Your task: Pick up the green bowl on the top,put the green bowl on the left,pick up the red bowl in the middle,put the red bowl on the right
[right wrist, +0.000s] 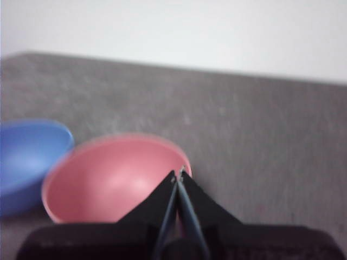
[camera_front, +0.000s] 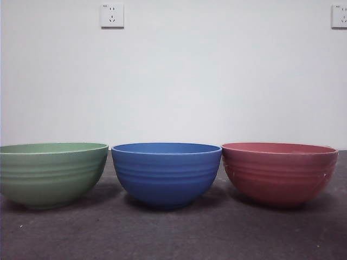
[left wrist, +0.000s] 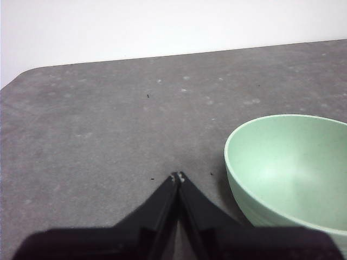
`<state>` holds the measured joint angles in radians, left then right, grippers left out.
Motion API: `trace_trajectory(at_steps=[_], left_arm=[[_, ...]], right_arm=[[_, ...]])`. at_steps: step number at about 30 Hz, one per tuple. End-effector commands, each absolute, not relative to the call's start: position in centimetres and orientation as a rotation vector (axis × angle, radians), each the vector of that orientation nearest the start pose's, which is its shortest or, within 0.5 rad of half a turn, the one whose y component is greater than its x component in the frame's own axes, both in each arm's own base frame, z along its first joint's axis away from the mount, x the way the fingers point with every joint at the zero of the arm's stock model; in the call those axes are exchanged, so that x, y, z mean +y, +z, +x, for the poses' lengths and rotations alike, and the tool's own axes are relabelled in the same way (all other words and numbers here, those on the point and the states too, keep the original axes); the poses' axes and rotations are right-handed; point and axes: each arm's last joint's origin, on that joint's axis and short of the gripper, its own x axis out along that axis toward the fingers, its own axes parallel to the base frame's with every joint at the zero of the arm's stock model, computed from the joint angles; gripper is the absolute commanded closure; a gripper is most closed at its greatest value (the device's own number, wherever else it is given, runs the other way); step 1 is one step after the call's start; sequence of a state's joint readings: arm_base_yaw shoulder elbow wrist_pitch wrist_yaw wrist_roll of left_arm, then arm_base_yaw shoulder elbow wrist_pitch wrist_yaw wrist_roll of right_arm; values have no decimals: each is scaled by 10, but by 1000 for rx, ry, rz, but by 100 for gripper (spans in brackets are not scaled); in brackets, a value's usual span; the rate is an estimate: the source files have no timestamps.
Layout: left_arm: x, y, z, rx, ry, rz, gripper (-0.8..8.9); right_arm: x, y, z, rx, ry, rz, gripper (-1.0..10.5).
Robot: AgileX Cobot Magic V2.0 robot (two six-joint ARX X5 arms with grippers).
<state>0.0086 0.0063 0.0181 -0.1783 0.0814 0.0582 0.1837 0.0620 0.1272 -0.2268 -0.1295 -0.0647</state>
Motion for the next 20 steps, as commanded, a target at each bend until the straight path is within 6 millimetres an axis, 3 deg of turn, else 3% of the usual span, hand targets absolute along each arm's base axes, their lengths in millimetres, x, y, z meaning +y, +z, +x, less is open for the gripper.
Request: trace_trajectory(at_steps=[1, 8, 20], left_arm=[[-1, 147, 96, 176, -73, 41, 817], [-1, 147, 96, 176, -73, 41, 817], [-1, 147, 96, 176, -73, 41, 817]], right_arm=[[20, 166, 91, 144, 307, -48, 945], [20, 150, 93, 176, 306, -39, 945], [20, 150, 93, 175, 305, -28, 945]])
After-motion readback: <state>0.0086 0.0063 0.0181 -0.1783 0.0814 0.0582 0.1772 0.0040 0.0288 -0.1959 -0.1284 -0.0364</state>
